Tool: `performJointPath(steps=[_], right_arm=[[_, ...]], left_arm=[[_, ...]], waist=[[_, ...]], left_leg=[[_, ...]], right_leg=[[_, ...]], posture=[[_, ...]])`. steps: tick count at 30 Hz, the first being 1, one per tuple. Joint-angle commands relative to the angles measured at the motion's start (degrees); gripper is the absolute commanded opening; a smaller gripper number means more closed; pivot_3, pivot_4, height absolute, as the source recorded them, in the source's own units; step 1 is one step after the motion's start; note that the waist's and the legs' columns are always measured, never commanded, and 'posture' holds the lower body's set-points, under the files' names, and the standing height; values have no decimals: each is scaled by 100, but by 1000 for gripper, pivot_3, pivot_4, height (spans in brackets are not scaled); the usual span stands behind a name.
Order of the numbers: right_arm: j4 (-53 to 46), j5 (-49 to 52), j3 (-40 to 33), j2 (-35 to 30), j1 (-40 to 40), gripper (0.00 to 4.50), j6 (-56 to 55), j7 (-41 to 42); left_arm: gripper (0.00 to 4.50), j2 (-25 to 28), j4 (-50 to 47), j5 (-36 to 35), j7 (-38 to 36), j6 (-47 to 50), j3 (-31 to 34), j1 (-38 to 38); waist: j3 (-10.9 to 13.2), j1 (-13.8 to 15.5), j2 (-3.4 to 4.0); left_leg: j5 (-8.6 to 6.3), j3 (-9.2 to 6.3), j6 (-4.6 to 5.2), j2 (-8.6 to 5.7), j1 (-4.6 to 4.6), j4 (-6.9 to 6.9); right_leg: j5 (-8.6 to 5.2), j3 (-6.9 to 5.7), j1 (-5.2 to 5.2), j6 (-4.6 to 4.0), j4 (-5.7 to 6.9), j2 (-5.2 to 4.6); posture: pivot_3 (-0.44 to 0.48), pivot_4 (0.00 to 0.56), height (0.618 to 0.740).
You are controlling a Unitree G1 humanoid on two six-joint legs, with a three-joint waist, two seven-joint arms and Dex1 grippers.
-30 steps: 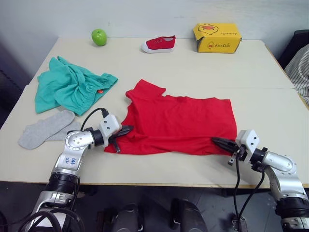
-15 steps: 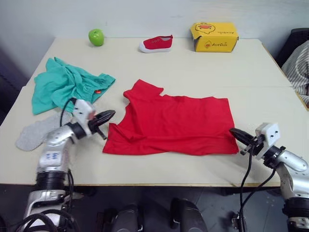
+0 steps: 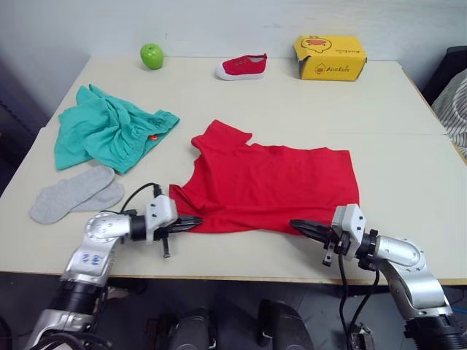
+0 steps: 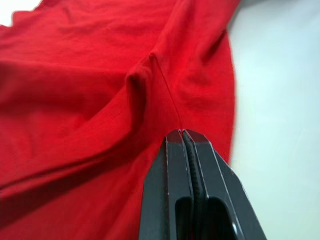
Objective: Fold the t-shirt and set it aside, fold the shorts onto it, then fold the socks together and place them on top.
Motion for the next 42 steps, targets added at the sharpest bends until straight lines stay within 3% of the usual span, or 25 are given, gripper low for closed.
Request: performJointPath(steps=[1, 8, 11, 16, 22, 25, 30, 37, 42], right_arm=[[4, -73, -3, 37, -55, 0, -130, -51], [91, -186, 45, 124, -108, 0, -252, -186], [-148, -454, 399, 454, -351, 0, -92, -592], [-323, -1119, 826, 1015, -326, 0, -90, -1412], [-330, -1485, 831, 1203, 72, 0, -308, -1958], [-219, -1479, 510, 1063, 338, 0, -453, -2130], [70, -1224, -466, 373, 807, 0, -637, -2055], [894, -1002, -1261, -227, 839, 0, -653, -1946], [1602, -724, -1570, -531, 262, 0, -558, -1790]], left_arm=[[49, -216, 520, 357, 345, -310, -116, -466], [49, -478, 1212, 490, 920, -470, 67, -1011], [49, -597, 1106, 329, 1498, -31, 401, -1028], [49, -383, -607, -106, 1361, 755, 580, -45], [49, -404, -2326, -318, 1921, 1625, 837, 1151], [49, -356, -2315, 251, 2383, 1632, 746, 1545], [49, -509, -1845, 534, 3163, 2066, 971, 1660], [49, -249, -1597, 560, 3008, 1979, 875, 1695], [49, 122, -1206, 175, 2281, 1276, 1106, 1420]], waist=[[0, -1, 0], [0, -28, 0], [0, -40, -1], [-1, -100, -1], [-1, -47, -2], [-3, -22, 0], [-20, 47, -8], [-129, -30, 24], [-135, -28, 25]], left_leg=[[1, 0, 1, 0, 0, 0], [2, 3, 1, 4, 1, 0], [3, 2, 1, 5, 1, 2], [2, 0, -5, 13, 0, -2], [-5, -3, 1, 5, -5, 0], [-7, -3, 0, 5, 5, -2], [-13, -8, 9, 0, 6, -2], [-18, 1, -1, 17, 22, -9], [-16, 6, -5, 24, 37, -10]], right_leg=[[0, -2, 1, 0, 0, 0], [0, -3, -1, 1, 2, 2], [0, -3, 0, 1, 2, 2], [-1, -5, -5, -1, 7, 5], [0, -1, -1, 0, -5, -2], [-1, 4, 3, -1, -5, -1], [0, 6, 8, 0, -12, -6], [-4, 4, 12, -7, -30, 2], [-7, 7, 15, -12, -21, 3]], posture=[[0, 150, 740], [0, 150, 740], [0, 150, 740], [0, 150, 740], [0, 150, 740], [0, 150, 740], [0, 150, 740], [0, 150, 740], [0, 150, 740]])
